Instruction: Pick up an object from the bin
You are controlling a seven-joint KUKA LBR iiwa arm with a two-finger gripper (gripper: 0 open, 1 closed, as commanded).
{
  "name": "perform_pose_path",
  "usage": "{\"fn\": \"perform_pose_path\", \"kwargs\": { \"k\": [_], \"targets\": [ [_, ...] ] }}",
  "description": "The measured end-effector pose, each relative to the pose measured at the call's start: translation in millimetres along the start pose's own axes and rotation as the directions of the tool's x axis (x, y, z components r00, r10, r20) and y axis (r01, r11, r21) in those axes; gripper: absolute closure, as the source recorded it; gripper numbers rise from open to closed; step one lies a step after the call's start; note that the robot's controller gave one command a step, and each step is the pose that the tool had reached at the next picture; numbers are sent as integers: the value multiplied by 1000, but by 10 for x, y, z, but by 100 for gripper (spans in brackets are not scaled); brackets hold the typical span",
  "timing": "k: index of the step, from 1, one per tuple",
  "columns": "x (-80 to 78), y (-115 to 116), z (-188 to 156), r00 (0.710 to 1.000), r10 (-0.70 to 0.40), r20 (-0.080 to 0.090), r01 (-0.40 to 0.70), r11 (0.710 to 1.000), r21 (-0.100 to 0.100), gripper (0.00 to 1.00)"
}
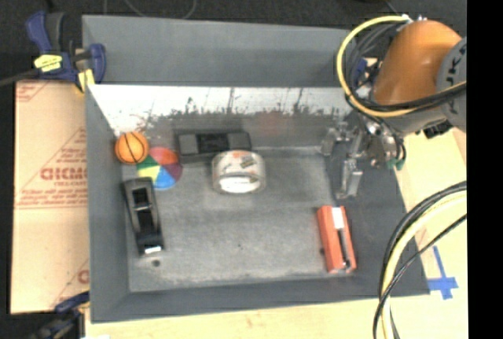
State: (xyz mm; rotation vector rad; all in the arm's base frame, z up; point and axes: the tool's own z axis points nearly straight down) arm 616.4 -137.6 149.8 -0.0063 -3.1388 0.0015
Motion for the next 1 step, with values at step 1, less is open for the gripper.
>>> {"fn": "perform_pose_path", "kwargs": {
  "k": [1],
  "targets": [
    [-13, 4, -52, 1000, -2, 7, 2, 1000, 1, 0]
  ]
}}
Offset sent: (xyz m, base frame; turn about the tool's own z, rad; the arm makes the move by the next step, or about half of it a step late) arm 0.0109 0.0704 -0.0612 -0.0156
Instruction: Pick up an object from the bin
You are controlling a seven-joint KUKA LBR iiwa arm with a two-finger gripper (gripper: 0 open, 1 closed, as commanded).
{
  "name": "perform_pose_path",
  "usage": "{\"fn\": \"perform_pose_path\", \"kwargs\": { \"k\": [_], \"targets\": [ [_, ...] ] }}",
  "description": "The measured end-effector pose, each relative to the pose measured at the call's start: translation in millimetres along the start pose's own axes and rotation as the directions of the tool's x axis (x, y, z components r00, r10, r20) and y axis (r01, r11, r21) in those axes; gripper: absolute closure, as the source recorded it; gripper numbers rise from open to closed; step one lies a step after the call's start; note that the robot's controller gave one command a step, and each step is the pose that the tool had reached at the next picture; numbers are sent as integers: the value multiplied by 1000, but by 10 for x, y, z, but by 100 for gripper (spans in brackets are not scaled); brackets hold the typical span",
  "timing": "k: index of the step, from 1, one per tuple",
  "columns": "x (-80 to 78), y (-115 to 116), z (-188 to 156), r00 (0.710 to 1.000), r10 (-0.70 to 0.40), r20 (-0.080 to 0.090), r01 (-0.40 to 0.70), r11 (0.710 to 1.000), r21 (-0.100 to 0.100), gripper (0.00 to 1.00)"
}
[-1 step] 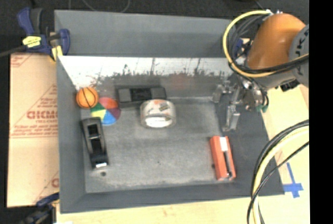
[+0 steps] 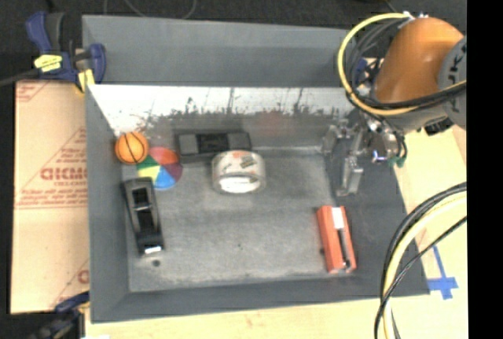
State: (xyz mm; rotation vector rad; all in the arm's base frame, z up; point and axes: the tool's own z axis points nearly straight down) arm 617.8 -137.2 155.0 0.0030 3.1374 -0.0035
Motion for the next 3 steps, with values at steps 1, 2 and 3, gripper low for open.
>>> {"fn": "perform_pose_path", "kwargs": {
  "k": [1, 2, 3],
  "targets": [
    [-76, 355, 339, 1000, -3, 8, 3, 1000, 2, 0],
    [-115, 760, 482, 997, 70, -14, -70, 998, -5, 0],
    [-193, 779, -157, 994, 106, -4, -106, 994, -4, 0]
  ]
}}
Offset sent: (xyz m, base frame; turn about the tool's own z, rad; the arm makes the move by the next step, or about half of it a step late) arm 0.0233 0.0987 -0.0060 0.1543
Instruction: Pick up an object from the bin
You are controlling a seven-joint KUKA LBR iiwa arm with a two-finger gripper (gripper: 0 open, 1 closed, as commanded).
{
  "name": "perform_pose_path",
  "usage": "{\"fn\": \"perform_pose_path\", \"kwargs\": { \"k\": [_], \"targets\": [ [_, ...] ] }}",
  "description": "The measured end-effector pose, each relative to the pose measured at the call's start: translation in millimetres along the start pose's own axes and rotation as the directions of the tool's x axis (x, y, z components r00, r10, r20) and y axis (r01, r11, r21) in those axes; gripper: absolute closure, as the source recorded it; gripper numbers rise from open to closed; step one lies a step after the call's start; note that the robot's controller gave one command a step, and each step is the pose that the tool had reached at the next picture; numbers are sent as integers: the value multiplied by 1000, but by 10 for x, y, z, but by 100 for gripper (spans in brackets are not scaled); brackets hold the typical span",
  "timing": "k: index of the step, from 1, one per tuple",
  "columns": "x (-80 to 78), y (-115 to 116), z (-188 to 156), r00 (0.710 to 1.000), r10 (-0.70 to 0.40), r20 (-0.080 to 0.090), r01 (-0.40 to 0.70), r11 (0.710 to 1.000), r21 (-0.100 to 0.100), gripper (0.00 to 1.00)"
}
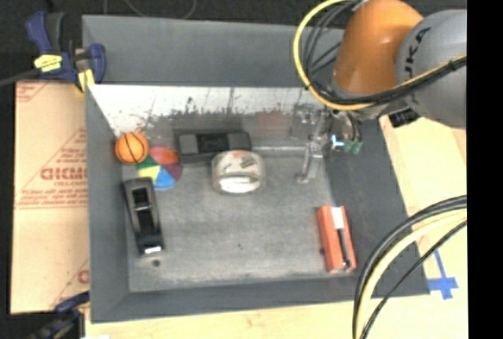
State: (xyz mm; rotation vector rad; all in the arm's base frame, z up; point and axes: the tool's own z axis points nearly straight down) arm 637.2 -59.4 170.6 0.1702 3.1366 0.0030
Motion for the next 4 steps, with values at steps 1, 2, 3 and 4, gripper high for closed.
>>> {"fn": "perform_pose_path", "kwargs": {
  "k": [1, 2, 3, 4],
  "targets": [
    [4, 228, -153, 1000, -18, 23, 18, 1000, 3, 0],
    [-81, 185, 476, 999, -52, 7, 52, 999, 2, 0],
    [130, 512, 620, 1000, 8, 3, -8, 1000, 2, 0],
    [115, 688, 877, 1000, -18, 13, 18, 1000, 8, 0]
  ]
}}
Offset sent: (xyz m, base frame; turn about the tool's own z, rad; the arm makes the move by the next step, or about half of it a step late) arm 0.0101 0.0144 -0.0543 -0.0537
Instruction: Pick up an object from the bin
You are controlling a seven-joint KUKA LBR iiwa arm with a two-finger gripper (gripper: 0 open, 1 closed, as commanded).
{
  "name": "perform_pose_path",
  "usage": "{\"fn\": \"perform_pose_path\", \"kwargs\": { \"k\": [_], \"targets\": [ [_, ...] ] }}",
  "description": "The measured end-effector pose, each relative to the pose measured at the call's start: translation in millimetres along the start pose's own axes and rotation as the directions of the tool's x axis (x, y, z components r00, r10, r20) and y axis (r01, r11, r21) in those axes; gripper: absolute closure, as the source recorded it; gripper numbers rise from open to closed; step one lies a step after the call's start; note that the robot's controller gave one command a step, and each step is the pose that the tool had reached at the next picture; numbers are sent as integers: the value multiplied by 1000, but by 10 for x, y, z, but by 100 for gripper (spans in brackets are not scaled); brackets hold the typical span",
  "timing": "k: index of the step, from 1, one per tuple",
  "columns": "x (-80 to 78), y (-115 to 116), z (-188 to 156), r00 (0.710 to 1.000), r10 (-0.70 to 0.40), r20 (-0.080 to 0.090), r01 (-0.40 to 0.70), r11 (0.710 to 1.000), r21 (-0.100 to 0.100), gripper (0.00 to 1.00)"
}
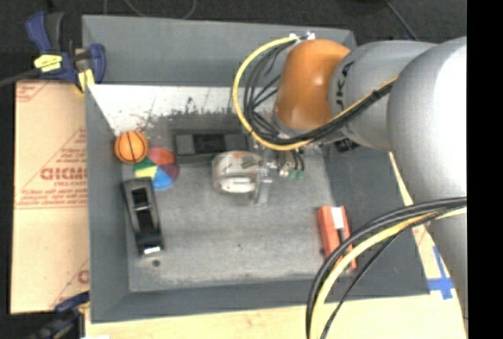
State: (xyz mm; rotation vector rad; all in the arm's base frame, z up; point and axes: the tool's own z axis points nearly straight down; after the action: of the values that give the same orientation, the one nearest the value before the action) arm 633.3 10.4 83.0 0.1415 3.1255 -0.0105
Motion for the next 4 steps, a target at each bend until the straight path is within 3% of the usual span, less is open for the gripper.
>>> {"fn": "perform_pose_path", "kwargs": {
  "k": [1, 2, 3, 4],
  "targets": [
    [-34, 14, 29, 994, 113, -2, -113, 994, 3, 100],
    [-34, 14, 29, 994, 113, -2, -113, 994, 3, 100],
    [84, -106, 46, 993, 115, 10, -115, 993, -8, 100],
    [-9, -17, 20, 994, 105, -10, -105, 994, 3, 100]
  ]
}}
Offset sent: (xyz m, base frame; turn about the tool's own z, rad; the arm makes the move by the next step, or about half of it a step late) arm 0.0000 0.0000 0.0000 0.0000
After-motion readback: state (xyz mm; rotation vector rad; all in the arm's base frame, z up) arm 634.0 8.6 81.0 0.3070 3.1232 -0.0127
